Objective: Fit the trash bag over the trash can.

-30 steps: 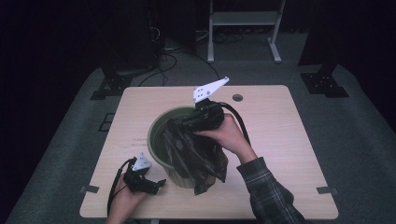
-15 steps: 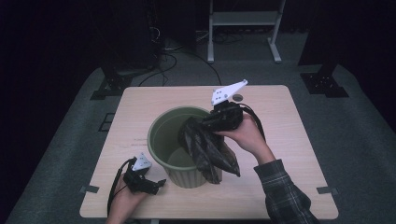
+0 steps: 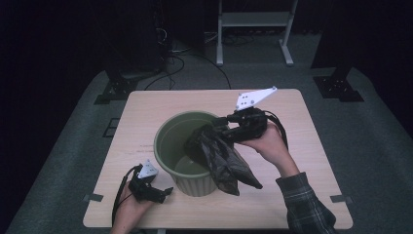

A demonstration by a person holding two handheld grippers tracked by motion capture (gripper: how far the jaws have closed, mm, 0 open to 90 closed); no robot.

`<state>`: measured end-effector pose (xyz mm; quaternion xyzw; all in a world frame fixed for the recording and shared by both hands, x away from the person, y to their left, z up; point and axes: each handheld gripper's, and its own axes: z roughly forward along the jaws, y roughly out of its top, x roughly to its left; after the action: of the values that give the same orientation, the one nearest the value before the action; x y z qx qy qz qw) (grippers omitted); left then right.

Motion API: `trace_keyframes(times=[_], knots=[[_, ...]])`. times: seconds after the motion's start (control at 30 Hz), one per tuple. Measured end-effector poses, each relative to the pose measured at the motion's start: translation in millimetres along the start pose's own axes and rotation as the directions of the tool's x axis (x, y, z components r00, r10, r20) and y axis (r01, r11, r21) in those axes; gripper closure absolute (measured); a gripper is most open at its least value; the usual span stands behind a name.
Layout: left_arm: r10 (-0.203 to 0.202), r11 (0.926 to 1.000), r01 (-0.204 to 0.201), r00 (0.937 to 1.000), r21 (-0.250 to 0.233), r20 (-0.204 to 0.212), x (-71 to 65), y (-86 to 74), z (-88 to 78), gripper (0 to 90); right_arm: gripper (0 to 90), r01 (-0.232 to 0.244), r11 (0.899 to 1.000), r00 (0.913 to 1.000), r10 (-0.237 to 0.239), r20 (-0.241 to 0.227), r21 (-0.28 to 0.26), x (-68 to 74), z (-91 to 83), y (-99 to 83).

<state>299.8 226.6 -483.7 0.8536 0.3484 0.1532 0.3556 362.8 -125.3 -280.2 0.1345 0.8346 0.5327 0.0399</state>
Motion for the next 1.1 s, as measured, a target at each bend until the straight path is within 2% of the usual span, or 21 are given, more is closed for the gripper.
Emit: trace_keyframes(times=[0.23,0.43,0.63,0.8,1.1], knots=[[0.0,1.0,0.0,1.0,0.0,0.0,0.0,0.0,0.0,0.0,48.2,-0.007,0.999,0.9989,0.009,0.046,-0.032,3.7,-23.1,-9.3],[0.0,1.0,0.0,1.0,0.0,0.0,0.0,0.0,0.0,0.0,48.3,-0.023,0.998,0.9966,0.028,0.078,-0.062,7.9,-48.6,-30.7],[0.0,1.0,0.0,1.0,0.0,0.0,0.0,0.0,0.0,0.0,48.3,-0.054,0.996,0.9948,0.06,0.082,-0.074,13.4,-68.4,-53.5],[0.0,1.0,0.0,1.0,0.002,0.0,0.0,0.1,-0.1,0.0,48.3,-0.072,0.993,0.9954,0.077,0.056,-0.096,21.4,-73.0,-69.4],[0.0,1.0,0.0,1.0,0.002,0.0,0.0,0.1,-0.1,0.0,48.2,-0.053,0.993,0.9985,0.055,0.01,-0.107,34.1,-61.8,-74.7]])
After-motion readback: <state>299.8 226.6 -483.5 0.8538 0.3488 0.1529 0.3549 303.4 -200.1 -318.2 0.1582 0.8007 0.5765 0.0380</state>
